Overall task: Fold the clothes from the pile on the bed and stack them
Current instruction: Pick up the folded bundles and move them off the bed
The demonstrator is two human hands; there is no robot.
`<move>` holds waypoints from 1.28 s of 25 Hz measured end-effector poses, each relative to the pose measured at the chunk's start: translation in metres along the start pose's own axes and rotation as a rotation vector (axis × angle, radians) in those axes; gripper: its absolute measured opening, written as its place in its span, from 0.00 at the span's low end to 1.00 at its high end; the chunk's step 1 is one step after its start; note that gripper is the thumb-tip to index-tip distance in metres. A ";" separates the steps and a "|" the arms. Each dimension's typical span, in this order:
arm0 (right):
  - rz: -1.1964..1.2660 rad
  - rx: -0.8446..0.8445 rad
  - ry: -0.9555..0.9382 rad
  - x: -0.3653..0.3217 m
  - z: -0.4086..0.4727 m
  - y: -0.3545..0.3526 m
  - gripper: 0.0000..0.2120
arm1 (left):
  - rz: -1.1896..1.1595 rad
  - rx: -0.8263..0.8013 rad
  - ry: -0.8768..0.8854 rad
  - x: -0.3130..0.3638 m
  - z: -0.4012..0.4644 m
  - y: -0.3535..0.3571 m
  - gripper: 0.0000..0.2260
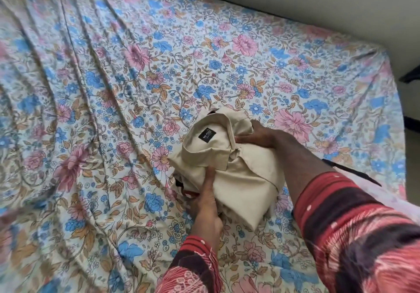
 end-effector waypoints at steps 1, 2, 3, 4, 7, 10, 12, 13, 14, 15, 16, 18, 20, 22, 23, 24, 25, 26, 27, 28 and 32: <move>-0.014 0.002 0.027 -0.001 -0.003 -0.001 0.53 | 0.000 -0.027 0.003 0.001 0.001 0.003 0.54; -0.014 -0.001 0.043 -0.007 -0.014 -0.001 0.53 | 0.002 -0.046 0.006 0.005 0.001 0.005 0.54; -0.020 -0.034 0.073 -0.006 -0.016 0.002 0.53 | -0.003 -0.047 0.019 0.011 0.003 0.005 0.54; -0.014 -0.051 0.094 -0.007 -0.025 0.005 0.52 | -0.020 -0.038 0.035 0.016 0.005 0.003 0.54; 0.104 -0.052 0.137 0.000 -0.064 0.023 0.53 | -0.043 -0.067 0.026 0.023 0.005 -0.011 0.51; 0.279 -0.093 0.046 -0.003 -0.106 0.050 0.41 | -0.031 -0.169 -0.021 0.030 -0.006 -0.033 0.46; 0.353 -0.174 0.003 -0.011 -0.133 0.072 0.29 | -0.066 -0.252 -0.057 0.042 -0.026 -0.048 0.33; 0.373 -0.191 -0.014 -0.013 -0.144 0.084 0.26 | -0.077 -0.279 -0.072 0.041 -0.031 -0.059 0.26; 0.410 -0.212 -0.018 -0.014 -0.158 0.097 0.23 | -0.091 -0.302 -0.085 0.039 -0.035 -0.072 0.24; 0.475 -0.250 -0.005 -0.014 -0.174 0.114 0.20 | -0.100 -0.314 -0.088 0.040 -0.043 -0.087 0.24; 0.547 -0.291 0.012 -0.009 -0.186 0.133 0.19 | -0.107 -0.326 -0.075 0.041 -0.051 -0.102 0.27; 0.661 -0.359 0.038 -0.008 -0.215 0.165 0.21 | -0.104 -0.343 -0.039 0.042 -0.061 -0.134 0.39; 0.694 -0.404 0.015 -0.023 -0.244 0.195 0.27 | -0.151 -0.331 0.024 0.048 -0.076 -0.172 0.38; 0.697 -0.418 -0.012 -0.045 -0.270 0.224 0.34 | -0.203 -0.296 0.057 0.058 -0.094 -0.216 0.30; 0.701 -0.437 -0.033 -0.058 -0.284 0.241 0.35 | -0.209 -0.288 0.080 0.063 -0.102 -0.240 0.32; 0.692 -0.470 -0.060 -0.072 -0.299 0.259 0.36 | -0.212 -0.271 0.111 0.068 -0.113 -0.267 0.36; 0.693 -0.499 -0.081 -0.081 -0.313 0.275 0.37 | -0.215 -0.247 0.128 0.071 -0.122 -0.289 0.41; 0.672 -0.529 -0.105 -0.093 -0.328 0.291 0.39 | -0.230 -0.217 0.141 0.076 -0.138 -0.315 0.43; 0.653 -0.560 -0.131 -0.105 -0.346 0.305 0.39 | -0.237 -0.172 0.163 0.081 -0.155 -0.339 0.43; 0.606 -0.605 -0.167 -0.124 -0.373 0.330 0.39 | -0.265 -0.108 0.182 0.086 -0.181 -0.377 0.42; 0.426 -0.727 -0.303 -0.175 -0.480 0.421 0.41 | -0.377 0.104 0.242 0.083 -0.286 -0.504 0.25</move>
Point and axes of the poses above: each hand's wrist, its own z-axis towards the middle knuckle, its own y-axis out of the palm, x = y × z, the point moved 8 cm from there along z, towards the middle knuckle, and after that the axes turned 15 degrees about y, right-handed, at the moved point
